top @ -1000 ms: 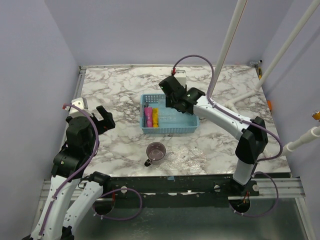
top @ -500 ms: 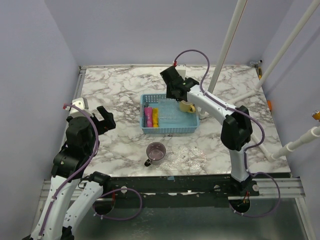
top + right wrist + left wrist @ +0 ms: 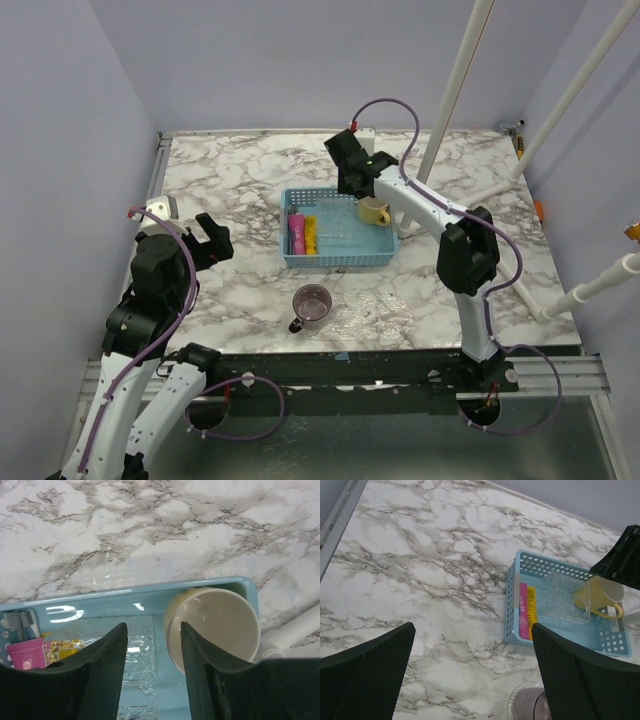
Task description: Prepare toiletry sets of a toothbrush and toothpaste on the tray
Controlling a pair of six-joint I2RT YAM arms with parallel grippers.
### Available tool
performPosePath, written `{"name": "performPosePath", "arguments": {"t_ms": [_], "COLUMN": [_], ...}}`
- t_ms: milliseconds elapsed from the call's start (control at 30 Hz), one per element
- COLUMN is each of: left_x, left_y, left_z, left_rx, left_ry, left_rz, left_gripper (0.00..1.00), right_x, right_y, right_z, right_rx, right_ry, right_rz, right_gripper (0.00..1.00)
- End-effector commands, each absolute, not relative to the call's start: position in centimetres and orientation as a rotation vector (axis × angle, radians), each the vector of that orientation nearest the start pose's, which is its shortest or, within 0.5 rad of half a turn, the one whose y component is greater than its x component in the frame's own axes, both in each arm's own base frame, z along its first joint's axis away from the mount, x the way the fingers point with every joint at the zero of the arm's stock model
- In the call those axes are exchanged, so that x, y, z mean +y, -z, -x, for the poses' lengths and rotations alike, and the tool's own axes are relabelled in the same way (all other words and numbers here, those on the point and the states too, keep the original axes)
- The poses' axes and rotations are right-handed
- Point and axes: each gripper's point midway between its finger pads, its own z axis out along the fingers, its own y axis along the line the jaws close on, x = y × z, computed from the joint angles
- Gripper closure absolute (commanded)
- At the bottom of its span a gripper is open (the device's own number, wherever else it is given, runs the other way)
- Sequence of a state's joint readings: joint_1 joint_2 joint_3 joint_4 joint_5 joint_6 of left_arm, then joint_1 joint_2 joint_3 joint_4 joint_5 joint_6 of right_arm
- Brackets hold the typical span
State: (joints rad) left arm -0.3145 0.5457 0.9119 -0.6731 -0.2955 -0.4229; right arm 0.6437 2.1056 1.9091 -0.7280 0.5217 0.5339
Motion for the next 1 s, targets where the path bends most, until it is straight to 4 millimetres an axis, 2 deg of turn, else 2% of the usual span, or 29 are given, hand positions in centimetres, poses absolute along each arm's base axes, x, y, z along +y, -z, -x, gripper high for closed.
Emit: {"name": "performPosePath", "arguments": {"t_ms": [0, 433, 633, 967], "left_x": [-4.3, -4.4, -4.3, -4.3], "left_y": [-28.9, -28.9, -28.9, -28.8], "left_z": [-22.4, -22.4, -22.5, -22.5], "left_rx": [1.825, 1.824, 1.825, 1.828], "left_ry": [0.277, 0.281, 0.278, 0.274], "left_rz": [0.284, 0.282, 0.281, 0.282], "left_gripper": [0.02, 0.02, 0.02, 0.02], "right_x": [25.5, 24.7, 24.4, 24.1], "right_y": [-12.5, -10.4, -9.7, -9.4], "right_z": [-45.9, -46.0, -46.2, -46.2], "right_rx": [2.376, 2.418, 2.437, 2.446], "right_ry": [0.108, 0.09, 0.066, 0.053], "right_rz": [-0.061, -0.096, -0.108, -0.112], "right_gripper": [0.5, 0.51, 0.58, 0.83]}}
